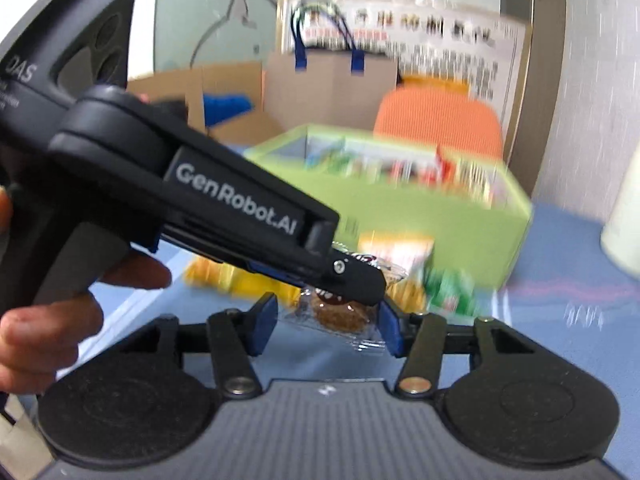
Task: Organize snacks
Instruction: 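Carry the brown-labelled cookie packet into the green box and release it, then grasp the large yellow biscuit bag with the left gripper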
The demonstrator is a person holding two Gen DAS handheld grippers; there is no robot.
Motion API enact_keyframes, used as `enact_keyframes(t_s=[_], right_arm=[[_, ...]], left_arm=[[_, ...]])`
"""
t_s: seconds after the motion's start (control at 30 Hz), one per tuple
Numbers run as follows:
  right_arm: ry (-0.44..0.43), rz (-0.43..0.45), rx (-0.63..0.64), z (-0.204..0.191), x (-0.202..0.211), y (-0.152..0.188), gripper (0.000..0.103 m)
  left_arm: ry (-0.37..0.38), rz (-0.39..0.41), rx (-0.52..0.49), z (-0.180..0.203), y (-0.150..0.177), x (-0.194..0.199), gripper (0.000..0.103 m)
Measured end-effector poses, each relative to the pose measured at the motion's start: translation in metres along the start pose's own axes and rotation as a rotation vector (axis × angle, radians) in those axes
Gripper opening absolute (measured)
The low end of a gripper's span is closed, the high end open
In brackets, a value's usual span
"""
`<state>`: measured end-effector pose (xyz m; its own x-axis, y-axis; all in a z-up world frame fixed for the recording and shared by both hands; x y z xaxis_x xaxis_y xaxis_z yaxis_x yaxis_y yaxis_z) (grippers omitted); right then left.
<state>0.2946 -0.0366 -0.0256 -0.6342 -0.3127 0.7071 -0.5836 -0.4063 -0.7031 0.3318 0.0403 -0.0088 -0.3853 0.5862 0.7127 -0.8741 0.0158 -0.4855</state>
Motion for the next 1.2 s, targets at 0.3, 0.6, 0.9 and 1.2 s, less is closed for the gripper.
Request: enact_keyframes(t_s=[0.3,0.6,0.9,1.2], right_arm=[[-0.029,0.068,0.044,0.044,-0.064,-0.098,0.055],[-0.091,-0.005,0.014,0.064,-0.112,-0.105,0.078],[-0.078,0.156,0.024,0.038,-0.012,-0.059,0.103],[-0.245,-0.118,0.074,-0.057,-0.076,-0.008,0.103]], left_arm=[[-0.089,0.103,0.051,-0.028,-0.119,0.001,0.017],[-0.116,0.056,0.121,-0.076,-0.148,-0.056,0.038],[-0.109,0.253,0.051,-0.058,-0.105,0.045,0.074],[-0.216,0.172,0.262,-0.132,-0.019,0.044,0.070]])
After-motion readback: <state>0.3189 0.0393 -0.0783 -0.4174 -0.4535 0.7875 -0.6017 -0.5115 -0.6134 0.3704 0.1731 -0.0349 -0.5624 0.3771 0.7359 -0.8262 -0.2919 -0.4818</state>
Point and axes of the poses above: each gripper's, at about its wrist camera, not at the fingertips, and x roughly against the way its jaws point, z to its right, y to its underside, the point moved 9 cm from there along -x, roughly the way its jaws point, and after that the axes turned 15 degrees about -z, right-handed, at the moved point
